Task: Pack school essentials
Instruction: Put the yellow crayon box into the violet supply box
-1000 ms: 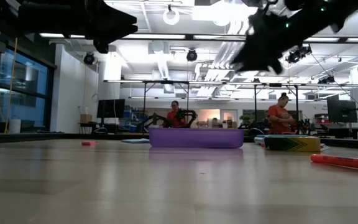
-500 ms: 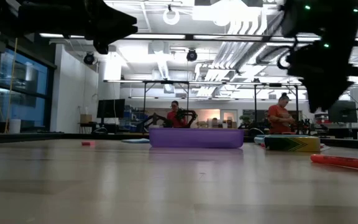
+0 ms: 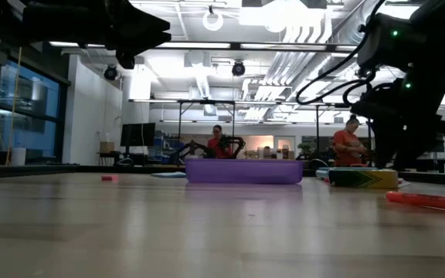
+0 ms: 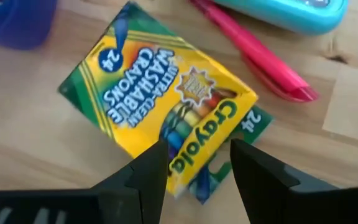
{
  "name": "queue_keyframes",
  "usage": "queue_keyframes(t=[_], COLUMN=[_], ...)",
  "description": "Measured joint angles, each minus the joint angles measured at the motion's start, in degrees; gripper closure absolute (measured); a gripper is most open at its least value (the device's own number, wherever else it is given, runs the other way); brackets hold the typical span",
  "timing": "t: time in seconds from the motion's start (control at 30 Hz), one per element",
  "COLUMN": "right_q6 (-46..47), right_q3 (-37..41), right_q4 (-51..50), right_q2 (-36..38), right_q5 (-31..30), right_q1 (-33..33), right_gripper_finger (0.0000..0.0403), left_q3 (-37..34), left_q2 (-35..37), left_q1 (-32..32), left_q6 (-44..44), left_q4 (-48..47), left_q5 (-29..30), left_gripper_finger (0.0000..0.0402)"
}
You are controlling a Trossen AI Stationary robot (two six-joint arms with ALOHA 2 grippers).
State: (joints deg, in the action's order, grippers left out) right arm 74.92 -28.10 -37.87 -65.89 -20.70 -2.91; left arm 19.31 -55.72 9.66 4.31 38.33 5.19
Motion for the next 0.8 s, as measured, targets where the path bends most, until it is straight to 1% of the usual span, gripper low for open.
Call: queue_keyframes(t=[0.13,0.3,0.4,0.5,0.73,0.8], right_q6=[1.72,3.11,2.18,2.17,1.47,0.65], right_q3=[2.2,4.71,4.76,4.76,4.76,4.76], right_q4=[2.31,7.84,9.41,9.68,9.64,9.64], right_q2=[0.0,0.09,0.07,0.07,0.07,0.07], right_q5=[0.31,0.12,0.12,-0.16,-0.49,-0.47], right_q1=[1.25,1.91,1.91,1.91,1.91,1.91], right_gripper_finger=[0.0236,0.0237,0.025,0.0279,0.0375,0.0394], left_q3=[0.0,0.0,0.0,0.0,0.0,0.0], left_q2=[0.0,0.0,0.0,0.0,0.0,0.0], left_q1=[-0.01,0.0,-0.01,0.01,0.02,0.01], left_q6=[0.0,0.0,0.0,0.0,0.0,0.0], left_q4=[0.0,0.0,0.01,0.0,0.0,0.02], left_q5=[-0.01,-0.02,-0.01,0.0,0.0,-0.02], left_gripper_finger=[0.0268,0.0268,0.0268,0.0268,0.0268,0.0268])
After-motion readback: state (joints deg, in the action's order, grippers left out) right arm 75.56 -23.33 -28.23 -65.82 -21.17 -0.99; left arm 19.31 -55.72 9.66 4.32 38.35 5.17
